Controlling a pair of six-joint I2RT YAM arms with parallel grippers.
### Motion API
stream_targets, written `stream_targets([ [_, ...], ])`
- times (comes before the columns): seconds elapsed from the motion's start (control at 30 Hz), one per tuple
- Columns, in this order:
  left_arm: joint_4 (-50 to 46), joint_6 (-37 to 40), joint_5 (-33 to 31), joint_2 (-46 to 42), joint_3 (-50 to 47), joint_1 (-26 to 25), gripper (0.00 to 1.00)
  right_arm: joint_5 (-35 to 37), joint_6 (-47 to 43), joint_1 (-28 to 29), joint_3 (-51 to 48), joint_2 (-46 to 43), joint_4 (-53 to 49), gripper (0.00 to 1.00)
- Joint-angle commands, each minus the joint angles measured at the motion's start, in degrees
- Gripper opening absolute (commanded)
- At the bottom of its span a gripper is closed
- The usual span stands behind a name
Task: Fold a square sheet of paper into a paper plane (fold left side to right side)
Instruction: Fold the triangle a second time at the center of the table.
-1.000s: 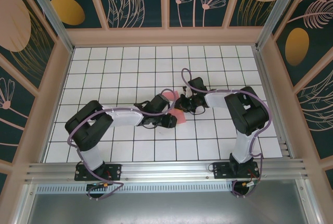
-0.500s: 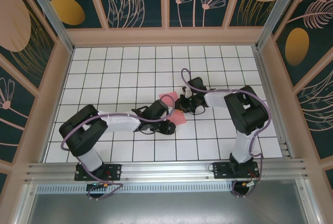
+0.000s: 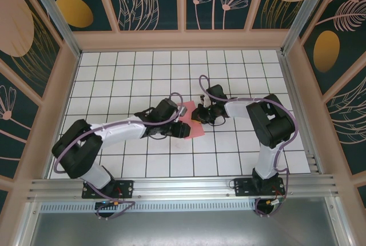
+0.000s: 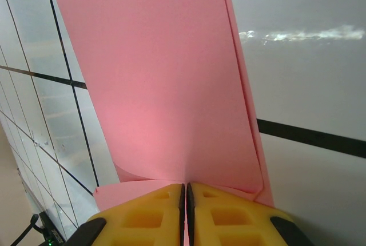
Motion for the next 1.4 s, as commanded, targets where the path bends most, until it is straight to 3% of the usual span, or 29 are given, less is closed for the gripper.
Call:
stream_targets([
  [0.0, 1.90, 0.67, 2.01, 4.63, 2.65, -0.09, 0.39, 4.93, -1.55, -0.30, -1.04, 2.75, -4.88, 0.14],
  [0.4, 2.62, 1.52, 1.39, 12.90, 2.83, -0.11, 0.42, 4.10, -1.67, -0.30, -1.19, 1.88, -3.76, 0.14],
  [0.8, 2.95, 1.21, 1.57, 14.23, -1.03, -0.09, 0.41, 4.24, -2.93, -1.08, -0.71, -8.55, -6.45, 0.15],
  [1.0, 2.67, 1.26, 1.40, 14.14, -0.73, -0.10, 0.40, -1.33, 1.74, 0.70, -6.68, -9.93, -0.15, 0.10],
  [1.37, 2.64, 1.20, 0.88, 13.74, -1.22, -0.15, 0.40, -4.51, 5.67, 2.51, -7.35, -6.42, 5.67, 0.08],
])
